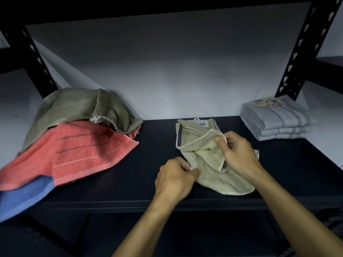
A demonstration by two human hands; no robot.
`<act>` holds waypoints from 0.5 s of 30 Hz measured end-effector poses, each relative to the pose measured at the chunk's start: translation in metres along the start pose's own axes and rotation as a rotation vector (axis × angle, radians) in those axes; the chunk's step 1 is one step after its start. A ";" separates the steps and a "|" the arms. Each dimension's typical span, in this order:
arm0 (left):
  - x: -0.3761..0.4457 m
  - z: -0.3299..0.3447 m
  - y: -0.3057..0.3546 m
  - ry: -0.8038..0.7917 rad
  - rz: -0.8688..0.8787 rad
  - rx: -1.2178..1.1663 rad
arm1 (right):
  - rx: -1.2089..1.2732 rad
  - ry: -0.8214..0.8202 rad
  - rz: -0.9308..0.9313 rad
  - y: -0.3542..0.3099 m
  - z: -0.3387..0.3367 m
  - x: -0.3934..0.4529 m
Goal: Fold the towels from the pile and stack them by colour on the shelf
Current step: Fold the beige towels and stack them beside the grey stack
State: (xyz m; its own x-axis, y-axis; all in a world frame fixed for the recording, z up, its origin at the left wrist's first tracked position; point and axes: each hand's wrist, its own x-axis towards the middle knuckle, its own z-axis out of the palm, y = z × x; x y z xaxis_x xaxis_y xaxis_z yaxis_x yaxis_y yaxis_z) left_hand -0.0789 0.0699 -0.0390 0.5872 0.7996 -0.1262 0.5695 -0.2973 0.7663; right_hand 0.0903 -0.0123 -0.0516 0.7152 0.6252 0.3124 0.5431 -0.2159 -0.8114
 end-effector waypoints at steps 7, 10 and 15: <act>0.016 -0.023 -0.008 0.114 -0.009 -0.299 | 0.209 0.223 -0.020 -0.019 -0.022 0.016; 0.009 -0.030 -0.023 0.068 -0.077 -0.181 | 0.275 0.278 0.014 -0.020 -0.025 0.013; -0.007 -0.031 -0.035 -0.030 -0.114 -0.080 | -0.056 0.085 -0.228 -0.015 -0.008 -0.012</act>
State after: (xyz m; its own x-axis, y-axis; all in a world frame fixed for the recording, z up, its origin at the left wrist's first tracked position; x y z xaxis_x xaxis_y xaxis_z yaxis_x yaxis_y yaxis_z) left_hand -0.1209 0.0906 -0.0459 0.5386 0.8096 -0.2332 0.5864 -0.1615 0.7937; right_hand 0.0767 -0.0228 -0.0394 0.6049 0.5973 0.5266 0.7164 -0.1194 -0.6874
